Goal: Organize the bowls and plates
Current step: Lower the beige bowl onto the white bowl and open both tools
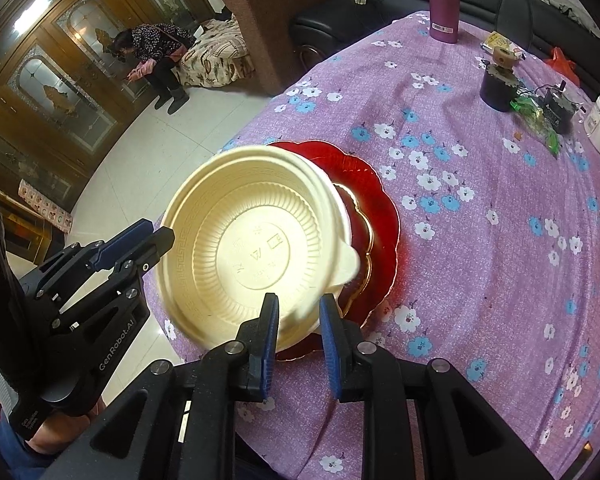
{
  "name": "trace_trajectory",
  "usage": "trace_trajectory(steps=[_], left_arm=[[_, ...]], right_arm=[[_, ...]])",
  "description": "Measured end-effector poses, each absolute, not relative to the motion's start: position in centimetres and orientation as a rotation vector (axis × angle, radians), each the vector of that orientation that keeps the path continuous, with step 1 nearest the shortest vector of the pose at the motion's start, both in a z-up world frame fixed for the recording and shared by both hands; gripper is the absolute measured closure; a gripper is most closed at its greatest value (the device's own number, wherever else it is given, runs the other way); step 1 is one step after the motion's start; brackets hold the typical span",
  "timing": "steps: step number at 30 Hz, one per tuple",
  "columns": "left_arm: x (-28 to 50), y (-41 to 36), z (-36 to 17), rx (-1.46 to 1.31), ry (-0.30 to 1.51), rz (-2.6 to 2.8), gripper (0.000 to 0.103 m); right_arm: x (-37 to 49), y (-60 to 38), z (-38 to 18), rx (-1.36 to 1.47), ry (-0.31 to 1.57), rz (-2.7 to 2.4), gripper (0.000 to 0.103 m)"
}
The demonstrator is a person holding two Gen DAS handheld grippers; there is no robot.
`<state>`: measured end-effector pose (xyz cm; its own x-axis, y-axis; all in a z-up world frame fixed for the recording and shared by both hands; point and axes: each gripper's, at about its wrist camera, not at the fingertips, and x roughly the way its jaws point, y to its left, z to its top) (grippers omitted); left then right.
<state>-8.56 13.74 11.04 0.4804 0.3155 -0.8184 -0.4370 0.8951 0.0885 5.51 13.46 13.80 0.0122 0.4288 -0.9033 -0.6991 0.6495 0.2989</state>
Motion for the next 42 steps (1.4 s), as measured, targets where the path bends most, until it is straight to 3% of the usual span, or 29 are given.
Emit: trace_trajectory(steps=[5,8,42], left_arm=[[-8.5,13.7,11.1,-0.138,0.967,0.461,0.082],[-8.5,13.6,11.1,-0.136,0.964,0.463,0.077],[-8.1,12.3,12.7,-0.091,0.943,0.44,0.069]], right_arm=[[5.3,13.5,13.9,-0.267,1.279,0.896,0.074],[5.3,13.4,14.0,-0.264,1.275,0.896,0.074],[6.4,11.0,14.7,-0.18,1.281,0.86,0.074]])
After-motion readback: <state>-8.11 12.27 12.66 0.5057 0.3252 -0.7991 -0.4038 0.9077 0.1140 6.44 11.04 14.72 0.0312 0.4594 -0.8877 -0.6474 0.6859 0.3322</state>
